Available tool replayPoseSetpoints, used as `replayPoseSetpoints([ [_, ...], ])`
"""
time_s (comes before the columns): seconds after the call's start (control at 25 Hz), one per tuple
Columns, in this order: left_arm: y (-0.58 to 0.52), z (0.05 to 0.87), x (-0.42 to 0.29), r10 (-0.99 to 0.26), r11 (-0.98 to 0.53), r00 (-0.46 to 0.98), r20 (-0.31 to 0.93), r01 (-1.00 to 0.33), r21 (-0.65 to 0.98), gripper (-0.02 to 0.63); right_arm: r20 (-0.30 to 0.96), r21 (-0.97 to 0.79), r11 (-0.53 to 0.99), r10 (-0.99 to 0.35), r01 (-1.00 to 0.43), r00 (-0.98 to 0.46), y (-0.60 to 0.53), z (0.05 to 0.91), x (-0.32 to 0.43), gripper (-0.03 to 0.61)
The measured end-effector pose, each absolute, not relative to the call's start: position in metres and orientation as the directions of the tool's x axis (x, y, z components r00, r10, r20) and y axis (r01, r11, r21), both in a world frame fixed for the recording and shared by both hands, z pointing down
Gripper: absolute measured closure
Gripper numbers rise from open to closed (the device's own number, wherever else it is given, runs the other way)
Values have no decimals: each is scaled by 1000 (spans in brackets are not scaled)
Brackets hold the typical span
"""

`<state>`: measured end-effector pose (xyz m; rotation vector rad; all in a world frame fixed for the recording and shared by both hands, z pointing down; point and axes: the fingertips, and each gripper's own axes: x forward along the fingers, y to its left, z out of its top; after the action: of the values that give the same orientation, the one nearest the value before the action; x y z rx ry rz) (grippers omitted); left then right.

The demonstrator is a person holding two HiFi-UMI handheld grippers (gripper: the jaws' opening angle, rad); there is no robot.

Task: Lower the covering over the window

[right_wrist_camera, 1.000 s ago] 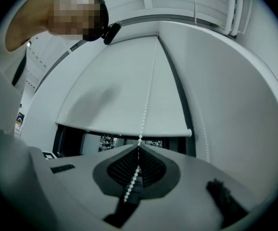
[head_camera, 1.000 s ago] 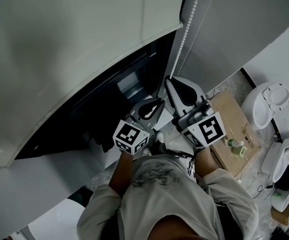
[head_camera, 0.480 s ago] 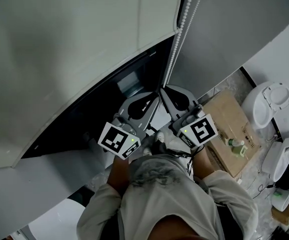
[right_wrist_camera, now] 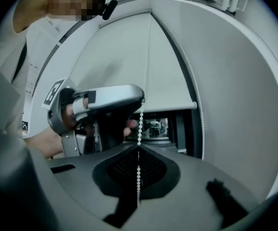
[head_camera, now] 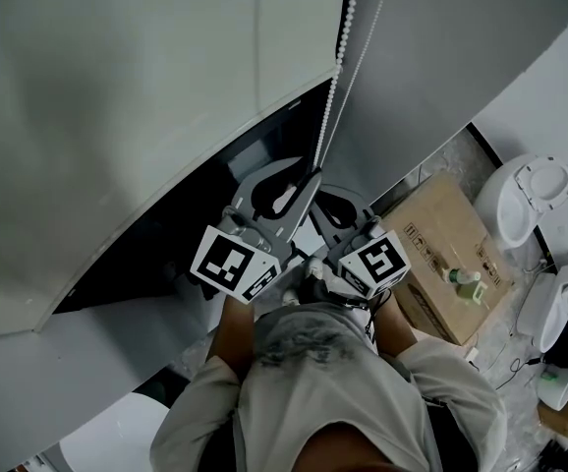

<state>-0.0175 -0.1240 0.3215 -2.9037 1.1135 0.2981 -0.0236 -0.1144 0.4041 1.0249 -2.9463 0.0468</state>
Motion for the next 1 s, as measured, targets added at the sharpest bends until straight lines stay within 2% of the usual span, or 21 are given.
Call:
replayPoseSetpoints([
  [0.28, -130, 308, -5, -647, -755, 735, -206, -655, 35, 526, 94, -39, 789, -608, -613, -788, -104, 431, -29, 561],
  [0.32, -130, 306, -4, -645, -755, 735, -210, -655, 30, 540, 104, -47, 789, -606, -613, -788, -103, 437, -29, 561],
  [0.36, -130, 305, -4, -645, -754, 734, -212, -656, 26, 591, 109, -55, 787, -607, -614, -787, -103, 441, -28, 561],
  [0.4, -131, 305, -4, -646, -753, 732, -214, -658, 24, 609, 111, -61, 785, -608, -616, -786, -103, 443, -27, 561],
  [0.72, -131, 304, -6, -650, -750, 720, -242, -659, 56, 597, 126, -35, 771, -627, -635, -768, -106, 444, -19, 560],
  [1.0, -134, 322, -6, -664, -742, 718, -209, -667, 68, 597, 46, -18, 748, -662, -663, -748, -106, 405, -4, 558],
])
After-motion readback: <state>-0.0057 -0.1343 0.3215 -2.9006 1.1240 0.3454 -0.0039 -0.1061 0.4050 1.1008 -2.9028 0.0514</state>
